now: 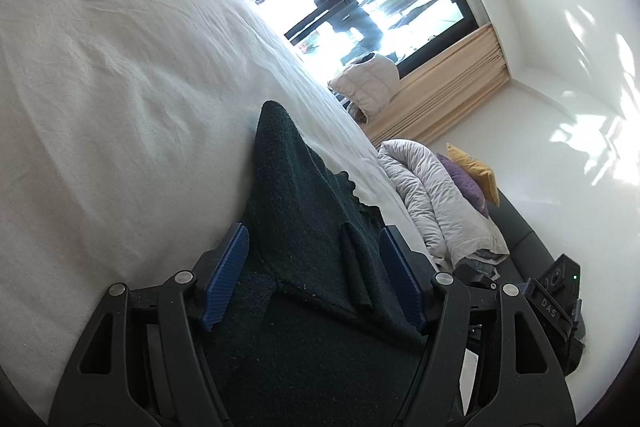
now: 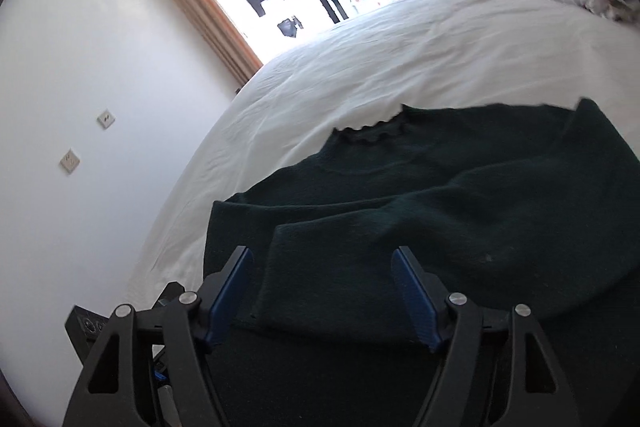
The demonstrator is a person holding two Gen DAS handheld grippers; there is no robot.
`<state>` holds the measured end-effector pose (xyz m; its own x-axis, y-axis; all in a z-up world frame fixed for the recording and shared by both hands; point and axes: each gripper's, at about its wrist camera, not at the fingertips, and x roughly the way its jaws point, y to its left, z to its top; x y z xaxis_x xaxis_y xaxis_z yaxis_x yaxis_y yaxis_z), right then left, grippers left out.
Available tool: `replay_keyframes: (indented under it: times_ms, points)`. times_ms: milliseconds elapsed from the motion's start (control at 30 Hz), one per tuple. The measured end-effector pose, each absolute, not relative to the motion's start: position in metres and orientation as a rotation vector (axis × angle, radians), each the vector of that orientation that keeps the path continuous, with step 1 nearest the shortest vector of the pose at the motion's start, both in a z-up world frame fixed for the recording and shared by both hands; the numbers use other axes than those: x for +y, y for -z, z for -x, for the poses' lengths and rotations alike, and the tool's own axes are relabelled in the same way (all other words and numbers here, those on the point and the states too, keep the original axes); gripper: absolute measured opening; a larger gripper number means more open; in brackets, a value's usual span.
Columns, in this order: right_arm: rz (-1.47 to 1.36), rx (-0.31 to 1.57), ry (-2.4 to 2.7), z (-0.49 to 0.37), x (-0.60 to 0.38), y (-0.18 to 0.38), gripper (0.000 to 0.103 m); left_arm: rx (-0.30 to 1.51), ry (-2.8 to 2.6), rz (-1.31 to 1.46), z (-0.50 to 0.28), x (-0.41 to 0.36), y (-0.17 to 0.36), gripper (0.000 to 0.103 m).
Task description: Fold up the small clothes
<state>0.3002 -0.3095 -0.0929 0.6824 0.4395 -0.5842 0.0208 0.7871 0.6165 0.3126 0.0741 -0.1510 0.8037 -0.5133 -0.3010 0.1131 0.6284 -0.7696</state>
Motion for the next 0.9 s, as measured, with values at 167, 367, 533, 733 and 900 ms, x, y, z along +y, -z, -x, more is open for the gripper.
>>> replay_keyframes:
  times_ms: [167,367,533,733,900]
  points:
    - [-0.75,0.853,-0.375,-0.306,-0.308,0.105,0.064,0.54,0.376,0.812,-0.312,0.072,0.151,0.067]
    - [-0.765,0.841,-0.397,-0.309,-0.303,0.106,0.064,0.544,0.375,0.805,-0.312,0.072,0.15,0.067]
    - [-0.832,0.79,-0.235,-0.282,-0.367,0.114,0.064,0.548,0.371,0.794,-0.312,0.07,0.15,0.067]
    - [-1.088,0.744,0.023,-0.237,-0.469,0.15,0.065,0.556,0.362,0.771,-0.31,0.067,0.149,0.067]
    - [-1.244,0.689,-0.017,-0.252,-0.497,0.167,0.065,0.563,0.356,0.759,-0.31,0.066,0.149,0.067]
